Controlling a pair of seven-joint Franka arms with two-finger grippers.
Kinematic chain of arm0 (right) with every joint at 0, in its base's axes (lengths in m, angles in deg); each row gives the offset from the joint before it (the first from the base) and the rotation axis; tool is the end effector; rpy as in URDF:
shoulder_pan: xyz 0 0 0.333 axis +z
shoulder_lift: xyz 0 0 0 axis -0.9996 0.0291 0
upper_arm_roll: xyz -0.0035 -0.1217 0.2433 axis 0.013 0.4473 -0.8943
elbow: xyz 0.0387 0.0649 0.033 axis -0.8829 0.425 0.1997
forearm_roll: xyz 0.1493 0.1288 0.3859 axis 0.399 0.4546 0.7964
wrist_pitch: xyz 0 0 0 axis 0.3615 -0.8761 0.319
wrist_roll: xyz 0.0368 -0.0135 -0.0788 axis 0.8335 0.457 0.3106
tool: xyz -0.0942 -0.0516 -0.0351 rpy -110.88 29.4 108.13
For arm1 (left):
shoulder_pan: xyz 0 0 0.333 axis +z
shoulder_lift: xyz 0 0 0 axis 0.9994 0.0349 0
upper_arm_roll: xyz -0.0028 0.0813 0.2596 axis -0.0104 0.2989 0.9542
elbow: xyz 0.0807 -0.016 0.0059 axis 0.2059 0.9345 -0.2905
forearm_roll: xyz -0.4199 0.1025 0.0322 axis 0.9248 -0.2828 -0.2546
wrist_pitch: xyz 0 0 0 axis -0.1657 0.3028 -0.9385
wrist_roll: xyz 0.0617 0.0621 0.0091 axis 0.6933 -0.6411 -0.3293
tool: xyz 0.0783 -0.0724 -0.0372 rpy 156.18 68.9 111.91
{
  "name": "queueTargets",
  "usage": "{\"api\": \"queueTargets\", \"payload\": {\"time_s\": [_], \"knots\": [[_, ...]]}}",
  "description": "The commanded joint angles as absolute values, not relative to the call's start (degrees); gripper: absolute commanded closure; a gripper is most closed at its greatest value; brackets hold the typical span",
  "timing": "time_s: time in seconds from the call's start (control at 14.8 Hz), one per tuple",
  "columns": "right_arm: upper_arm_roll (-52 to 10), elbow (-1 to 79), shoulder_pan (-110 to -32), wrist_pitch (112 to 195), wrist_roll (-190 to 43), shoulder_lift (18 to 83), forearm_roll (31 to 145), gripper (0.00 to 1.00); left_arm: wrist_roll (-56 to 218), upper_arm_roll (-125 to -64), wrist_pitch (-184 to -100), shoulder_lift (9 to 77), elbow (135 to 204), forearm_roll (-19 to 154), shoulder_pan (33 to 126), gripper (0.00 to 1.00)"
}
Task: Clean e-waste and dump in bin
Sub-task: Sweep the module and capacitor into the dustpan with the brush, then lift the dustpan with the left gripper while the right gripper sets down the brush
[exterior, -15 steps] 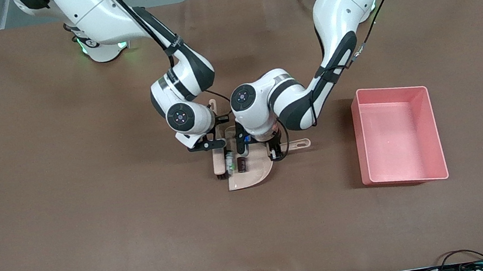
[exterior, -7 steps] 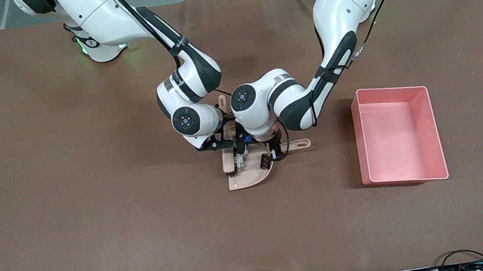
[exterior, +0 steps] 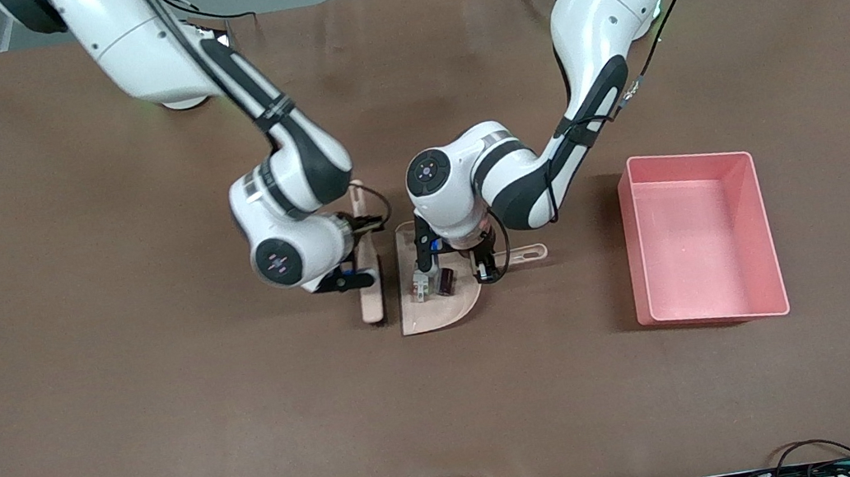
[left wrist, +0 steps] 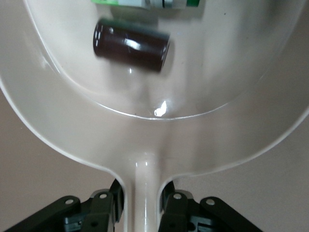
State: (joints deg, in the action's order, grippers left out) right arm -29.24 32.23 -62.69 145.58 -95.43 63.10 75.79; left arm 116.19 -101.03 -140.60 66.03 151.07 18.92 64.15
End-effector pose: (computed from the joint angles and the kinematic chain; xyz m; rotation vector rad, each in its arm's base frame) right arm 0.5647 0.3417 0.1725 -2.8151 0.0181 0.7088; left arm 0.5319 -0.4810 0.1558 -1.9907 2.0417 0.1340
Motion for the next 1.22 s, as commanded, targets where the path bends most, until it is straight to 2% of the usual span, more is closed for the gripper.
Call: {"api": "queueTargets", "payload": {"time_s": [0.0,0.14,0.34,0.47,0.68,0.81,0.88,1.02,1.15], "knots": [[-28.4,34.5,-63.3,145.3,-96.3,59.0,74.2,1.00,113.7,-100.6,-143.6,68.9,149.6,18.5,64.0,0.97],[-25.4,35.7,-63.5,145.0,-98.7,56.3,70.6,1.00,113.6,-100.7,-145.8,68.5,149.6,19.1,64.7,0.97],[-20.5,41.2,-63.6,145.4,-99.2,52.4,70.4,1.00,113.7,-101.1,-150.1,68.0,149.7,21.1,65.3,0.97],[-17.4,46.5,-66.7,144.6,-98.2,48.9,70.4,1.00,114.3,-101.3,-150.3,67.2,149.6,21.4,65.6,0.97],[-17.1,54.4,-71.9,144.7,-91.0,44.2,67.7,1.00,114.8,-101.3,-149.9,64.8,149.8,21.5,66.4,0.97],[-16.8,55.4,-74.5,142.6,-91.1,44.2,63.7,1.00,114.9,-101.3,-149.0,62.3,150.1,21.5,67.6,0.97],[-16.5,55.5,-78.4,141.0,-90.3,44.6,62.8,1.00,115.3,-102.0,-148.1,61.5,150.1,21.5,68.8,0.97],[-16.5,58.5,-80.1,141.3,-89.5,44.1,59.0,1.00,117.0,-105.5,-146.9,60.0,150.1,21.5,73.9,0.97],[-16.5,64.0,-80.2,147.6,-89.2,42.1,56.4,1.00,119.2,-110.4,-145.3,59.4,150.1,21.5,80.2,0.97]]}}
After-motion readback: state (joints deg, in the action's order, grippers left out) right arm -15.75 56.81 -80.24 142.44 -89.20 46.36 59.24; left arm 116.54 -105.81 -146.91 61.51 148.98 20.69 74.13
